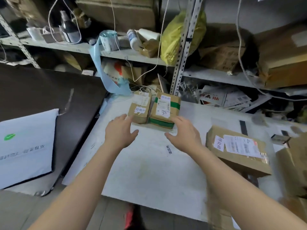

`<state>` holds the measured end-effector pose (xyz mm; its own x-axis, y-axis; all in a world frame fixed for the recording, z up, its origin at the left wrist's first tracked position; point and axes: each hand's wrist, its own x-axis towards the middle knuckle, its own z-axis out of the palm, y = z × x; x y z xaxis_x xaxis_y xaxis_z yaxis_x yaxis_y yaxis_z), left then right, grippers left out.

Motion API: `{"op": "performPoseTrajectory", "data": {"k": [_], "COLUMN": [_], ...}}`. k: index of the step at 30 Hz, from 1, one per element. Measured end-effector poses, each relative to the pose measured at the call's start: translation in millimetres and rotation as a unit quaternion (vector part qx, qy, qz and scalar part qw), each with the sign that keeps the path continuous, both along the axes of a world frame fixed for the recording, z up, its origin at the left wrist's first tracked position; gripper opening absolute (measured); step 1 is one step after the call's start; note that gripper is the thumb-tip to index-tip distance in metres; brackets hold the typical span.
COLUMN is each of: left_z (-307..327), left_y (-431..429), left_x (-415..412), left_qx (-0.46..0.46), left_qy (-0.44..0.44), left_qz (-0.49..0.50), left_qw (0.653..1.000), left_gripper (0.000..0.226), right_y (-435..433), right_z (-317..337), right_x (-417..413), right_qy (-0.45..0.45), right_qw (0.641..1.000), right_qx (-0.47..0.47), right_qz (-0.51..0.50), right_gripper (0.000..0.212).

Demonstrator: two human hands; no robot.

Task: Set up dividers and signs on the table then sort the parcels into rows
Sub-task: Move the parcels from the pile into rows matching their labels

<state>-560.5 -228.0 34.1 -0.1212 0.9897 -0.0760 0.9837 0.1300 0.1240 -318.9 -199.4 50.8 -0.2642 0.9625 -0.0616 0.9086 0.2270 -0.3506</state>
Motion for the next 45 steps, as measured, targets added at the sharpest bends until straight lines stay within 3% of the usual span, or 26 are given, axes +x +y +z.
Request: {"op": "performPoseTrajectory", "data": {"k": [5, 9, 13, 17, 21, 24, 27, 36, 42, 45], "left_z": [-30.9, -64.1, -91.5, -101.8, -110.9, -123.8, -121.2, -62.6, -2.0, 20.1], "left_y": [73.1, 118.8, 152.4, 175.4, 179.3, 176.7, 172.0, 143.0, 102.5, 76.0], "left_x": [-66.4, -88.8, -88.7, -82.6, -85.0, -91.4, -95.2, -80.8, -19.8, 26.7], "left_qx": [-0.013, -0.06, -0.091, -0.12, -0.135, -0.124, -0.105, -0.028, 0.019, 0.023], "left_qy": [-0.099, -0.198, -0.3, -0.369, -0.425, -0.465, -0.493, -0.507, -0.493, -0.508], "left_qz": [0.01, 0.04, 0.063, 0.077, 0.091, 0.069, 0.064, 0.042, -0.012, -0.043], "left_qw": [0.995, 0.978, 0.948, 0.918, 0.891, 0.874, 0.861, 0.861, 0.87, 0.86], "left_gripper": [0.066, 0.072, 0.076, 0.082, 0.06, 0.053, 0.044, 0.049, 0.063, 0.059], "right_y": [49.7, 88.4, 128.8, 157.6, 165.7, 162.0, 157.0, 129.6, 78.8, 41.8], "right_z": [-27.9, -55.1, -82.0, -113.7, -129.4, -131.7, -127.9, -70.7, -6.9, 18.4], "right_x": [-81.3, -131.0, -161.8, -182.1, -192.3, -192.1, -188.7, -160.7, -94.5, -46.4], "right_qy": [-0.004, 0.083, 0.144, 0.124, 0.157, 0.205, 0.238, 0.305, 0.347, 0.363], "right_qw": [0.998, 0.989, 0.978, 0.976, 0.962, 0.945, 0.935, 0.926, 0.916, 0.91], "right_qx": [-0.061, -0.103, -0.099, -0.082, -0.114, -0.145, -0.151, -0.108, -0.07, -0.049], "right_qz": [-0.02, -0.072, -0.114, -0.162, -0.193, -0.209, -0.213, -0.193, -0.19, -0.197], "right_gripper": [0.062, 0.057, 0.046, 0.058, 0.069, 0.063, 0.056, 0.061, 0.058, 0.054]}}
